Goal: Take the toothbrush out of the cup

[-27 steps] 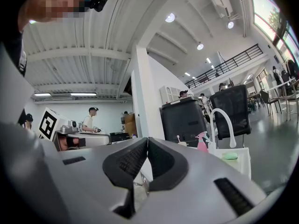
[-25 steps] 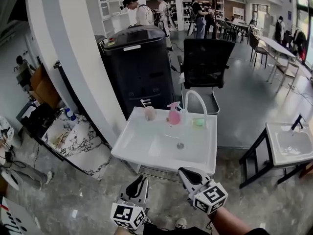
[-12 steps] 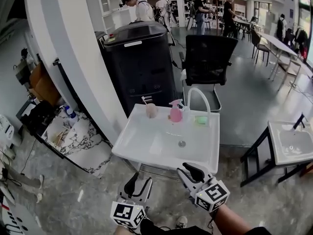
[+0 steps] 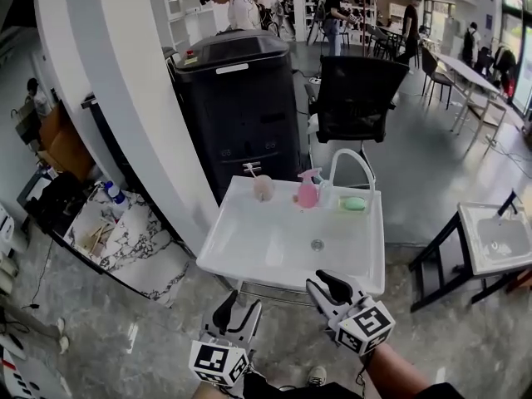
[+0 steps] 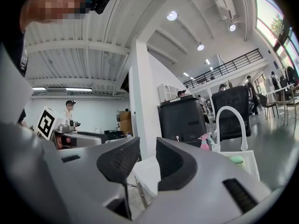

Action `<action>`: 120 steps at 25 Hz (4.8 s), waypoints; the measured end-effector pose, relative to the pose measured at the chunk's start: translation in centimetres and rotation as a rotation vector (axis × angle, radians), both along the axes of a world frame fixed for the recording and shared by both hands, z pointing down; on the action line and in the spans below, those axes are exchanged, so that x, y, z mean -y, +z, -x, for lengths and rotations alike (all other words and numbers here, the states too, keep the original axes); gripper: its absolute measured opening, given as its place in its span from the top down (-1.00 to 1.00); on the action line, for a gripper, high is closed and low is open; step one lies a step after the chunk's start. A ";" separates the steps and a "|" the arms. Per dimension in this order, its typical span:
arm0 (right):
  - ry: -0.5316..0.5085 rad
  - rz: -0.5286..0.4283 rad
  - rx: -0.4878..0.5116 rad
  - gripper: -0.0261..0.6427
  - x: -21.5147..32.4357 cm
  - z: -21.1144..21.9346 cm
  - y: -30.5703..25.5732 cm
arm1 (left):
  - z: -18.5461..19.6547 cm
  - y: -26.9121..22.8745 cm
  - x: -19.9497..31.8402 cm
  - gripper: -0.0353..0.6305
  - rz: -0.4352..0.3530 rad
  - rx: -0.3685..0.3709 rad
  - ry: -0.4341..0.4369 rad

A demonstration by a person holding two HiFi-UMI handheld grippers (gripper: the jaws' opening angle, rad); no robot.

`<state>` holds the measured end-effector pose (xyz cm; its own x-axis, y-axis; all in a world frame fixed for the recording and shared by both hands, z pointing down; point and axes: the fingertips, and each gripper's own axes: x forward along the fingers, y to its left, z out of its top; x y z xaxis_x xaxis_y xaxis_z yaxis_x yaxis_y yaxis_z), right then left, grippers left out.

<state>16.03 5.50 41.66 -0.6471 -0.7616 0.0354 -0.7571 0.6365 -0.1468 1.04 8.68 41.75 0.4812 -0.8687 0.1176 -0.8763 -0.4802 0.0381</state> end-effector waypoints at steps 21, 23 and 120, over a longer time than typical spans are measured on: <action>0.150 -0.020 -0.085 0.55 9.6 15.2 -1.1 | 14.9 0.2 8.2 0.24 0.010 -0.039 0.180; 0.156 -0.023 -0.104 0.55 10.1 16.2 -1.0 | 15.4 0.1 8.2 0.24 0.005 -0.035 0.208; -0.043 0.353 -0.566 0.59 54.2 18.7 21.7 | 10.9 8.1 36.3 0.24 0.202 -0.069 0.142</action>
<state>-2.67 -48.74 63.37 -0.4849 -0.6159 0.6209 -0.7537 0.6544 0.0605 -9.82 -27.66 49.83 0.6093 -0.7544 0.2443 -0.7928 -0.5747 0.2028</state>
